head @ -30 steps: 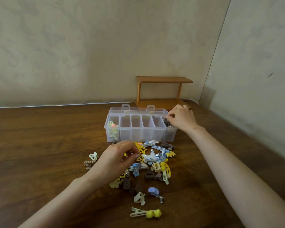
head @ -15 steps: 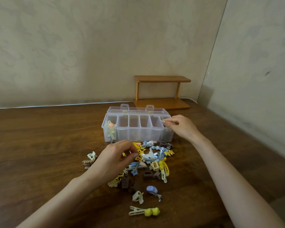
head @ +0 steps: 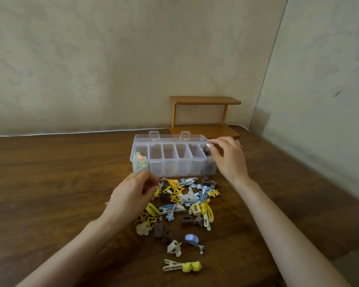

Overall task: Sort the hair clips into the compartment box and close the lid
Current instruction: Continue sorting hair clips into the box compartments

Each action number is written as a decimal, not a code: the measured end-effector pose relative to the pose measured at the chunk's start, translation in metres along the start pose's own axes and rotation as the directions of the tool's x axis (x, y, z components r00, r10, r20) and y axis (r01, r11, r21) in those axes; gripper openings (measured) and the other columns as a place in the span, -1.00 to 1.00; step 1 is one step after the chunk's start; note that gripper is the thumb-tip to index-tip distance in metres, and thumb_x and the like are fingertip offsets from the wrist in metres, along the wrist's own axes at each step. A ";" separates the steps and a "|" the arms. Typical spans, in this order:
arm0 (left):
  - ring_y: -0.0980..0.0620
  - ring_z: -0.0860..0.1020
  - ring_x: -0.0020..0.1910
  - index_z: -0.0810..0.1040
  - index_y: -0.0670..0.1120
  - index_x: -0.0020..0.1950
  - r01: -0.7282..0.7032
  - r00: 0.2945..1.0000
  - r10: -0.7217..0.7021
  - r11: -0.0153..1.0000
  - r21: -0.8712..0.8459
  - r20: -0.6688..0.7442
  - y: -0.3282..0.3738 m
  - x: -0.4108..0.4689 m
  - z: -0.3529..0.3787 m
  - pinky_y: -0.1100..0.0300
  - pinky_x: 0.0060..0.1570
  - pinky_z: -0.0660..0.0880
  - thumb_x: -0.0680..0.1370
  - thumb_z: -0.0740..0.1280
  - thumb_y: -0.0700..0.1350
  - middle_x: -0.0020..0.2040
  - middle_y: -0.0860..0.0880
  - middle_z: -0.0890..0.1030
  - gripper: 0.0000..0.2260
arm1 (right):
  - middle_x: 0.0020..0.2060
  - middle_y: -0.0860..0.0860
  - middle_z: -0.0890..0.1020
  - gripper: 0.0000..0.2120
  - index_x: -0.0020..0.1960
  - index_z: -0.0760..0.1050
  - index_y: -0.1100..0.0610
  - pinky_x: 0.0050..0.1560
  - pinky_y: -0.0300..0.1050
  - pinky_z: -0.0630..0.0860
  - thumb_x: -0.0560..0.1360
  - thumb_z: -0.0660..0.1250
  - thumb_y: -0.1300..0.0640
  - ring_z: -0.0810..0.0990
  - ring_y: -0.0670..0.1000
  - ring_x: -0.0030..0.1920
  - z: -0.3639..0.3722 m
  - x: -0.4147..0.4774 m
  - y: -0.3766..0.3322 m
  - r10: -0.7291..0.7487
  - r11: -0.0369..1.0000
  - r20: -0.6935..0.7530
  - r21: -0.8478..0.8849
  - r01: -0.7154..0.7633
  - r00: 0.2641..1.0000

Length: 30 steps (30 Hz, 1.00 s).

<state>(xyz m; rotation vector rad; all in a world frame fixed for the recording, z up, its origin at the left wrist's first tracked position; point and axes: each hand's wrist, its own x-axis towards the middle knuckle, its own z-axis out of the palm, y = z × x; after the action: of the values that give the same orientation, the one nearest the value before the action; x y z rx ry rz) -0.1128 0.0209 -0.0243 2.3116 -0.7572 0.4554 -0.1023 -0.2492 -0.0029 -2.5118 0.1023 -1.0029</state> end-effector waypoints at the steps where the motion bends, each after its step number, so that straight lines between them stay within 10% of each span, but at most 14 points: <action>1: 0.12 0.48 -0.14 0.51 0.01 -0.05 0.031 0.999 -0.031 0.999 0.012 -0.015 -0.002 0.000 -0.001 0.27 -0.21 0.44 0.50 0.34 -0.13 -0.12 0.12 0.52 -0.93 | 0.08 0.02 0.56 -0.76 0.17 0.57 0.10 0.09 -0.17 0.38 0.57 0.24 0.08 0.46 0.02 0.12 0.000 -0.004 -0.005 -0.030 0.999 -0.064 0.037 0.033 0.998; 13: 0.03 0.44 0.04 0.54 -0.01 0.01 0.204 0.978 -0.196 0.969 0.136 -0.068 -0.013 0.006 -0.005 0.08 -0.09 0.49 0.50 0.32 -0.14 0.00 0.04 0.54 -0.90 | -0.09 -0.01 0.62 -0.86 0.02 0.62 0.12 -0.12 -0.23 0.51 0.52 0.31 0.22 0.52 -0.09 -0.08 0.006 -0.028 -0.026 -0.209 0.968 0.011 0.143 0.205 0.978; 19: 0.06 0.40 0.05 0.53 -0.02 0.07 0.148 0.989 -0.141 0.976 0.163 -0.053 -0.012 0.006 -0.002 0.19 -0.11 0.40 0.52 0.30 -0.13 0.03 0.04 0.52 -0.86 | -0.11 -0.06 0.59 -0.87 -0.03 0.62 0.08 -0.28 -0.42 0.32 0.48 0.36 0.23 0.47 -0.16 -0.25 -0.010 -0.023 -0.016 -0.032 0.998 -0.038 0.057 0.034 0.999; 25: 0.13 0.43 -0.04 0.54 0.01 -0.03 -0.025 0.998 0.026 0.999 0.020 -0.062 0.000 0.008 0.001 0.32 -0.17 0.39 0.51 0.32 -0.15 -0.11 0.17 0.47 -0.92 | -0.04 -0.14 0.65 -0.85 0.00 0.63 -0.07 -0.20 -0.25 0.38 0.46 0.39 -0.05 0.50 -0.16 -0.11 -0.019 -0.023 -0.001 0.161 0.983 0.398 -0.142 -0.113 0.903; 30: 0.16 0.43 -0.03 0.54 0.01 -0.02 -0.099 0.995 0.100 0.994 -0.034 0.023 0.019 0.022 0.007 0.29 -0.12 0.40 0.52 0.31 -0.12 -0.06 0.13 0.51 -0.93 | -0.03 -0.11 0.65 -0.87 -0.01 0.63 -0.04 -0.14 -0.21 0.38 0.48 0.37 -0.02 0.53 -0.13 -0.06 -0.013 -0.025 -0.005 0.164 0.981 0.445 -0.167 -0.099 0.880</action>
<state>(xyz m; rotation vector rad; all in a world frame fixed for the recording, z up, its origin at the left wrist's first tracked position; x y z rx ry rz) -0.1071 -0.0041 -0.0092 2.2597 -0.8888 0.4559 -0.1304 -0.2436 -0.0082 -2.7542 0.2032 -0.3388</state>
